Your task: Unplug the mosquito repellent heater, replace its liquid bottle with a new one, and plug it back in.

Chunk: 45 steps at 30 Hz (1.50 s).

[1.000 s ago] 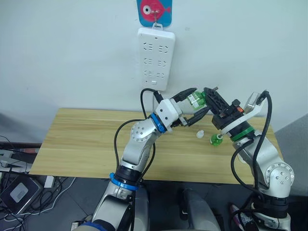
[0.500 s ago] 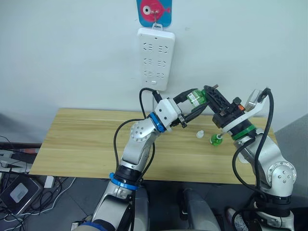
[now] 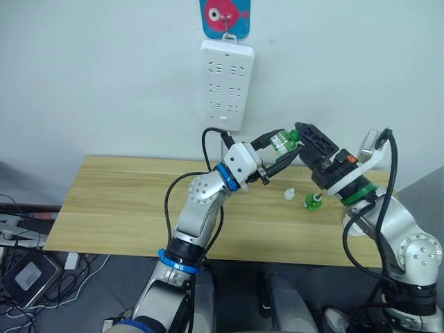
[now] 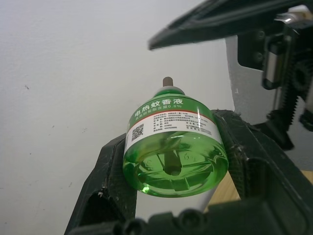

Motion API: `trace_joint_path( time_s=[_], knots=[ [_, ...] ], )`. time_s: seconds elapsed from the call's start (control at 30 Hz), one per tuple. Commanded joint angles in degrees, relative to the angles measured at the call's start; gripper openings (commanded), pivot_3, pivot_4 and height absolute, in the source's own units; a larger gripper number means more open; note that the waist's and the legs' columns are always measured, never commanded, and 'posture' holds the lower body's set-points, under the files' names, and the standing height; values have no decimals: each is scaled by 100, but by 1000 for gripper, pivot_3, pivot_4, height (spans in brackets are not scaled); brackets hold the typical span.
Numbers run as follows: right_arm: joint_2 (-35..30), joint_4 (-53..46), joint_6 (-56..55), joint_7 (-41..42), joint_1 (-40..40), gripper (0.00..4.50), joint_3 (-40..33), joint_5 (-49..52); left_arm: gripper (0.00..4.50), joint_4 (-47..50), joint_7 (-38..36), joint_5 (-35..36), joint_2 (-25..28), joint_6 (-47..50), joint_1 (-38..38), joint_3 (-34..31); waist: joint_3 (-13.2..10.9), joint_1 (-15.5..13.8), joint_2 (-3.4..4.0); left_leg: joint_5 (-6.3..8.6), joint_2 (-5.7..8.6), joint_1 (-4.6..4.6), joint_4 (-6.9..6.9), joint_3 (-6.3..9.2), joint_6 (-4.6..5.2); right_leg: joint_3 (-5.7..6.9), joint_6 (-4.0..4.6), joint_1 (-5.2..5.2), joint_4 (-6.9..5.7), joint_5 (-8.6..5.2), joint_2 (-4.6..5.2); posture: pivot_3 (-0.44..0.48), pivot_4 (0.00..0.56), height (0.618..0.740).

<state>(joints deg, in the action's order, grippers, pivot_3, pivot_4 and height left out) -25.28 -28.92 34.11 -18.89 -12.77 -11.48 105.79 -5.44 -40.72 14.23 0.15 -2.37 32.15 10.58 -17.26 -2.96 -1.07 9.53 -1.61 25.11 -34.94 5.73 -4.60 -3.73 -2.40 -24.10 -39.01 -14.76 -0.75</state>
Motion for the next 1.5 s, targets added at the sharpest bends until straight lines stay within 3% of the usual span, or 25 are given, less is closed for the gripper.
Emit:
trace_joint_path(
  time_s=[0.03,0.33,0.63,0.87,1.2,1.4,1.5],
  knots=[
    [-486,-219,136,121,194,4408,-382,371,2306,47,-134,222,-9,63,151,-48,0,0,0,0,0,0,-1,0,0,0,-1,1,0,0,0,207,247,740],
    [-1404,92,346,383,358,4408,-814,660,2306,-108,-660,482,228,195,249,-122,0,18,-1,0,-2,-3,-2,-3,1,-2,-3,2,-1,-2,-4,190,248,740],
    [-592,-236,-4,-14,-211,4408,92,312,2306,-164,-579,360,73,49,304,-50,0,18,-1,-1,-3,-3,-1,-3,3,-4,-10,2,1,-5,-5,196,247,740],
    [-8,-216,-266,-187,-435,4408,358,-242,2306,-29,-488,302,21,50,186,22,0,17,-1,-1,-3,-3,-2,-3,2,-4,-10,1,1,-4,-5,199,249,740],
    [75,-242,-217,-136,-429,967,375,-297,2306,-65,-518,300,41,13,201,52,0,18,-1,-1,-3,-3,-2,-2,3,-4,-10,1,1,-4,-4,197,253,740],
    [155,-260,-219,-146,-443,829,440,-320,2306,26,-537,296,51,33,126,107,0,19,-1,-1,-3,-2,-1,-2,3,-4,-10,1,1,-4,-4,201,254,740],
    [187,-247,-240,-161,-428,829,418,-342,3320,91,-558,308,84,72,88,115,0,18,-1,-1,-3,-3,-1,-2,2,-3,-10,1,1,-4,-4,202,254,740]
  ],
)
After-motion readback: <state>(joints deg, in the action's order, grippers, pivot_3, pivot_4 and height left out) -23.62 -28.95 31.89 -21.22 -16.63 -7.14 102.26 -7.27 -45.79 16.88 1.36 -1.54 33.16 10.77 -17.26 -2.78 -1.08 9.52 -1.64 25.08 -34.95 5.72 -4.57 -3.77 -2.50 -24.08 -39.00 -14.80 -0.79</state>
